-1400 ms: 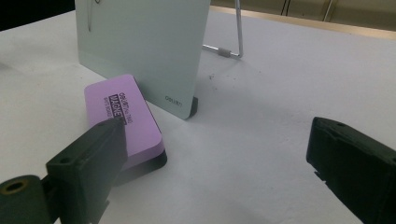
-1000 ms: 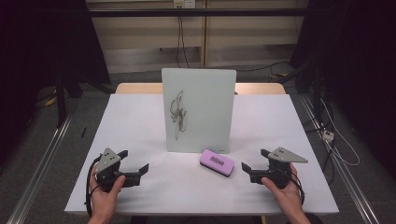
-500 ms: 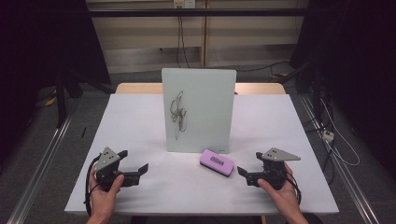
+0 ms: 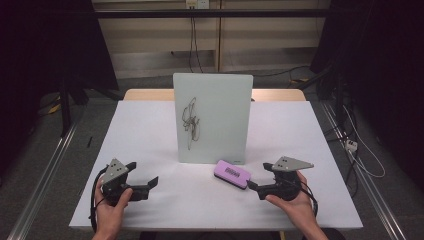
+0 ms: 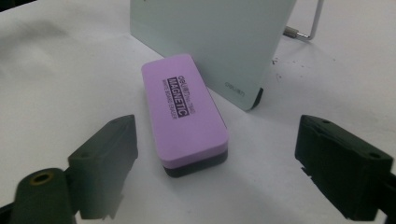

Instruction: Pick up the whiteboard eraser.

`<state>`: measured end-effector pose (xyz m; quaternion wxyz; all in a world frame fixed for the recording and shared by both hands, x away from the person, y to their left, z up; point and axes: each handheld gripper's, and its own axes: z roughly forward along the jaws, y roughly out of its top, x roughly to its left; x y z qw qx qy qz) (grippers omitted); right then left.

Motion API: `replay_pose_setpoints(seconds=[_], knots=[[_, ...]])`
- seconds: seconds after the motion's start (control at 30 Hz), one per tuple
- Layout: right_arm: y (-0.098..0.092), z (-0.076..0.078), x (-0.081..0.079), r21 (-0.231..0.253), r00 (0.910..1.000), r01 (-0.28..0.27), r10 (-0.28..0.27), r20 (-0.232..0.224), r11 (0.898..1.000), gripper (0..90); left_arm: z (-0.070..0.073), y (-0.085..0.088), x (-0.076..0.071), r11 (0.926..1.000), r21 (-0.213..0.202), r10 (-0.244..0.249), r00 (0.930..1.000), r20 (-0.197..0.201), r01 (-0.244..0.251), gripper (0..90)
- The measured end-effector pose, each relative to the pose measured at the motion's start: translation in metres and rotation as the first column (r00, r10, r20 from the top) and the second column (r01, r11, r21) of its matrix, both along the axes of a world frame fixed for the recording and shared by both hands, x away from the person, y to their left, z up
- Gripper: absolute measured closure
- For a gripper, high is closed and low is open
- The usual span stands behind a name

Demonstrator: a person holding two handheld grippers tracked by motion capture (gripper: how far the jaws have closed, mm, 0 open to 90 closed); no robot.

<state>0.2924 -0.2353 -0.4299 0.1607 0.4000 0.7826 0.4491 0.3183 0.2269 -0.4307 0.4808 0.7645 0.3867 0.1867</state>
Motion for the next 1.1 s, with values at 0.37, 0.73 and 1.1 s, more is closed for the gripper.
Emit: replay_pose_setpoints(seconds=[0.37, 0.73, 1.1], knots=[[0.020, 0.008, 0.013, -0.066, 0.9975, -0.069, 0.068, -0.022, 0.995, 9.1, -0.001, -0.004, -0.001, 0.9997, 0.021, -0.014, 0.9999, -0.006, 0.014, 5.0], [0.032, 0.017, 0.030, -0.117, 0.9906, -0.123, 0.115, -0.073, 0.985, 13.5, -0.001, -0.006, -0.001, 0.9992, 0.029, -0.029, 0.9996, -0.007, 0.029, 5.0], [0.051, 0.023, 0.050, -0.161, 0.9660, -0.230, 0.205, -0.157, 0.960, 22.4, -0.002, -0.006, 0.000, 0.9987, 0.038, -0.034, 0.9994, -0.008, 0.035, 5.0]])
